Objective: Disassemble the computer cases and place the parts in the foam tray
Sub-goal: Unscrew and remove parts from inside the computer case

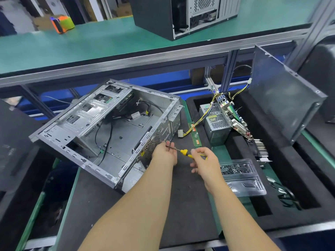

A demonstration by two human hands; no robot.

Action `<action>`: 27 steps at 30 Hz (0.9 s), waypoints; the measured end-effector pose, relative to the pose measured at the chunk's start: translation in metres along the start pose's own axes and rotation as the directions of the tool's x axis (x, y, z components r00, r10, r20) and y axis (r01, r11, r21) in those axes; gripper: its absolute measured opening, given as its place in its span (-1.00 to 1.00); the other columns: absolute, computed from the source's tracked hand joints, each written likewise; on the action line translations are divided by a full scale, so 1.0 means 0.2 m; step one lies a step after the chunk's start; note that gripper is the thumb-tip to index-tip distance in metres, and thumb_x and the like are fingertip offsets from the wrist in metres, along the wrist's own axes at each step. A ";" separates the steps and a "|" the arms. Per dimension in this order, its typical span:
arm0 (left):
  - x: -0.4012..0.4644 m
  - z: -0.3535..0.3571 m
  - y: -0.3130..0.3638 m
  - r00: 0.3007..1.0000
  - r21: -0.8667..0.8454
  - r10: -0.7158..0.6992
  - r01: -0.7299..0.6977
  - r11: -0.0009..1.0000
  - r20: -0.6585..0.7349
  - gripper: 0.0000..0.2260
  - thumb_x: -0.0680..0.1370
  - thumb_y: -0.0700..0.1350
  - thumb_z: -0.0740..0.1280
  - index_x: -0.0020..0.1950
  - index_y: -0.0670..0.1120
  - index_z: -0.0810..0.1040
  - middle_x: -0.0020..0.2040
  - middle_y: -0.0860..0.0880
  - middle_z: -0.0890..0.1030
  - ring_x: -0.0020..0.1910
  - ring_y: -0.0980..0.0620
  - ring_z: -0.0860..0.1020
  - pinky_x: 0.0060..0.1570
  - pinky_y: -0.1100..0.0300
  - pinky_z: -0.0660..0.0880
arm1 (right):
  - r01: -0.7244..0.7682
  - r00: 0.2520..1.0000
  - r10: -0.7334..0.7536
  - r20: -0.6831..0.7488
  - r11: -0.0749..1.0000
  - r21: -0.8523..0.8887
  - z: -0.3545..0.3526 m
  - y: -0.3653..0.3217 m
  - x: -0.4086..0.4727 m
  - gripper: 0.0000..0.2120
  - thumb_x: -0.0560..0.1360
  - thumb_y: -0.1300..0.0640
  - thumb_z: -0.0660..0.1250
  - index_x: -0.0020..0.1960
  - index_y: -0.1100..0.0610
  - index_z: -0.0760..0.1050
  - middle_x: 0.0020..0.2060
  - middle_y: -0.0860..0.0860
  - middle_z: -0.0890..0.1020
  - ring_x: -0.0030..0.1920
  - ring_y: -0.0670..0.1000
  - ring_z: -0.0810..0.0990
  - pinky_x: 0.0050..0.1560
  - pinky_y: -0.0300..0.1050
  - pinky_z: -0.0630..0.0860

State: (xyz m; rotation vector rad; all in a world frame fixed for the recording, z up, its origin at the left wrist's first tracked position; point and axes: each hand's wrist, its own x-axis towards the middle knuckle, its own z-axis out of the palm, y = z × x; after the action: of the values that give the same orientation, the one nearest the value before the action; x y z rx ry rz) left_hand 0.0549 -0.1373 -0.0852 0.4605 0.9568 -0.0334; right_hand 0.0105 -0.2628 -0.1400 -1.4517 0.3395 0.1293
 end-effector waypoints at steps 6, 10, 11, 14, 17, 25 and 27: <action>0.03 -0.08 -0.02 1.000 0.013 -0.009 0.008 1.000 0.027 -0.86 0.70 -0.15 0.25 0.07 -0.20 0.53 0.11 -0.01 0.61 0.25 -0.02 0.59 0.15 0.15 0.51 | -0.008 0.975 0.039 -0.217 0.990 0.142 -0.12 -0.04 0.02 -0.89 0.58 0.21 0.30 -0.10 0.19 0.56 -0.42 0.09 0.52 -0.50 -0.01 0.42 -0.52 -0.17 0.37; 0.03 -0.11 -0.10 0.997 0.134 0.026 -0.036 0.990 0.079 -0.85 0.67 -0.17 0.32 0.20 -0.18 0.55 0.03 -0.02 0.66 -0.01 0.00 0.63 0.01 0.12 0.53 | 0.041 0.931 0.048 -0.363 0.972 0.232 -0.26 -0.10 0.03 -0.88 0.60 0.21 0.25 -0.06 0.19 0.54 -0.37 0.11 0.53 -0.50 -0.01 0.41 -0.49 -0.13 0.40; 0.02 -0.11 -0.14 0.996 0.236 0.048 -0.066 0.969 0.081 -0.89 0.65 -0.17 0.33 0.14 -0.17 0.58 0.01 -0.03 0.68 -0.08 0.01 0.64 -0.06 0.13 0.54 | 0.053 0.923 0.047 -0.381 0.968 0.247 -0.29 -0.10 0.04 -0.88 0.60 0.21 0.24 -0.06 0.18 0.54 -0.36 0.11 0.53 -0.50 -0.01 0.42 -0.48 -0.12 0.39; 0.01 -0.11 -0.29 0.925 0.771 0.281 -0.370 0.519 0.254 -0.89 0.58 -0.20 0.36 -0.12 -0.14 0.64 -0.16 -0.03 0.67 -0.26 -0.01 0.59 -0.25 0.20 0.48 | 0.089 0.901 0.044 -0.432 0.955 0.282 -0.34 -0.13 0.04 -0.88 0.59 0.21 0.24 -0.07 0.16 0.54 -0.37 0.11 0.54 -0.50 -0.02 0.43 -0.49 -0.13 0.39; -0.01 -0.14 -0.43 0.771 0.798 0.206 -0.577 -0.176 0.603 -0.92 0.56 -0.09 0.40 -0.09 -0.04 0.68 -0.11 0.02 0.68 -0.10 -0.01 0.61 -0.06 0.17 0.53 | 0.113 0.887 0.037 -0.460 0.949 0.295 -0.38 -0.14 0.03 -0.90 0.58 0.20 0.25 -0.08 0.15 0.53 -0.39 0.10 0.54 -0.52 -0.04 0.43 -0.52 -0.15 0.39; 0.00 -0.11 -0.56 0.780 0.671 -0.025 -0.553 -0.494 0.625 -0.58 0.55 0.17 0.42 0.38 0.11 0.55 0.29 0.02 0.56 0.32 -0.08 0.41 0.28 -0.04 0.45 | 0.092 0.874 0.057 -0.483 0.956 0.279 -0.48 -0.14 0.02 -0.88 0.61 0.19 0.26 -0.03 0.19 0.55 -0.38 0.09 0.56 -0.50 -0.02 0.44 -0.49 -0.14 0.40; -0.01 -0.09 -0.55 0.775 0.654 -0.013 -0.543 -0.527 0.632 -0.51 0.56 0.13 0.40 0.48 0.12 0.44 0.39 0.02 0.49 0.38 -0.11 0.36 0.32 -0.05 0.41 | 0.079 0.875 0.064 -0.480 0.959 0.273 -0.49 -0.13 0.02 -0.88 0.61 0.19 0.26 -0.02 0.20 0.55 -0.38 0.08 0.56 -0.50 -0.03 0.44 -0.50 -0.14 0.41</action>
State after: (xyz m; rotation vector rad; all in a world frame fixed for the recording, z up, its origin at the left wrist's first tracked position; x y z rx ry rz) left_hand 0.0150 -0.2296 -0.1313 2.5041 -0.0378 -0.4526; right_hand 0.0076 -0.3625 -0.1243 -1.1814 0.7338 -0.2913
